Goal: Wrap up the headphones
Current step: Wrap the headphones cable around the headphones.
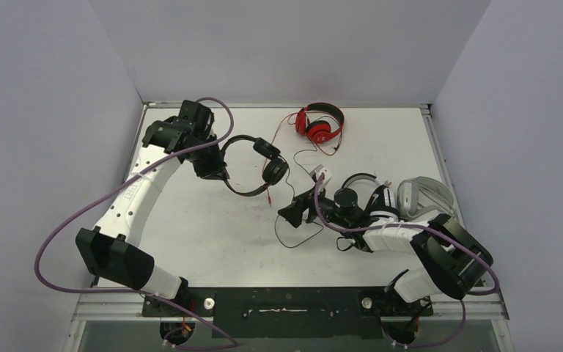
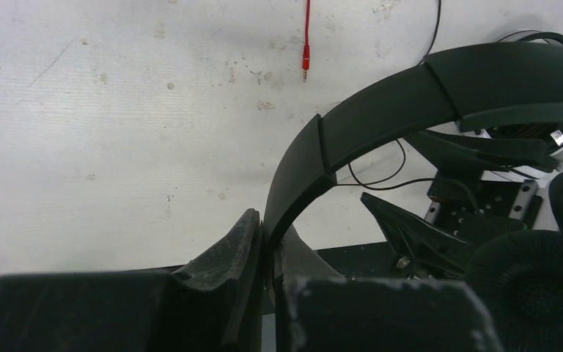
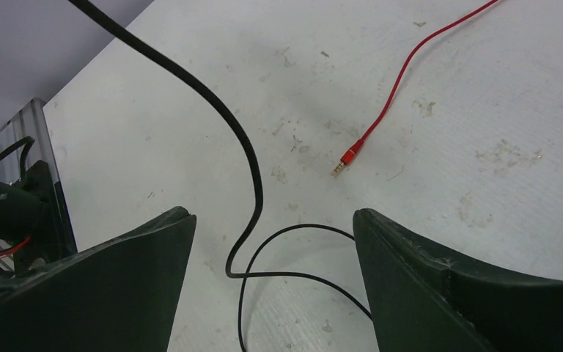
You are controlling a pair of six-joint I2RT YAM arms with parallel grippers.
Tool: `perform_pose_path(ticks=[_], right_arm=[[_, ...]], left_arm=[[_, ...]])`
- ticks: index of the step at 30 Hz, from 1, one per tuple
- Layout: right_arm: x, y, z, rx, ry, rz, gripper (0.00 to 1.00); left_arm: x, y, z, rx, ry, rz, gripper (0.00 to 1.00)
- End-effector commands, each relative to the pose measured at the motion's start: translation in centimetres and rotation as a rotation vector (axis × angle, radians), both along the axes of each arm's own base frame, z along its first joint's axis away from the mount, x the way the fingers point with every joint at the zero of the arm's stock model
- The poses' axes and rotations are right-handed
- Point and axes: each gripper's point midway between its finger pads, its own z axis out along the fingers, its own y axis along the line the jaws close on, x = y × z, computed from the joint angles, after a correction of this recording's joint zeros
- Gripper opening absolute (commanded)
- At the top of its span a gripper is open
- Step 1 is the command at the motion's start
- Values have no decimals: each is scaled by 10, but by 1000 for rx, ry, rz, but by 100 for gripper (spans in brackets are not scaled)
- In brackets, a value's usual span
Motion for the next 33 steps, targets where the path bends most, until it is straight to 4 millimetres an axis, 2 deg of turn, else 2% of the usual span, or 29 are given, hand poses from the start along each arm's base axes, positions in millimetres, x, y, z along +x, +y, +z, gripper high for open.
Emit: perform_pose_path(ticks=[1,5,10,13,17,21,25,31,33], right_arm=[[3,22,38,120,-91,44,76],[10,23,55,146,-118,19,54],[28,12,73,168,-129,-62,13],[45,-2,77,179,-111,-114,0],[57,-6,81,183,-104,-116,0],[58,2,75,177,-79,-83,0],[58,3,65,189,-46,-88,0],[39,33,58,199,-24,4,0],[29,38,59,215,-29,31,7]], left_arm=[[1,-11,35,-106,-116,-29,0],[-5,-10,30,-107,-95,-29,0],[-12,-8,23,-107,-83,-31,0],[-16,-5,21,-92,-79,-29,0],[-23,-6,19,-103,-72,-45,0],[-28,-20,26,-191,-93,-105,0],[-31,-26,34,-221,-96,-134,0],[-35,-57,45,-368,-103,-206,0],[-35,-63,48,-387,-105,-215,0]])
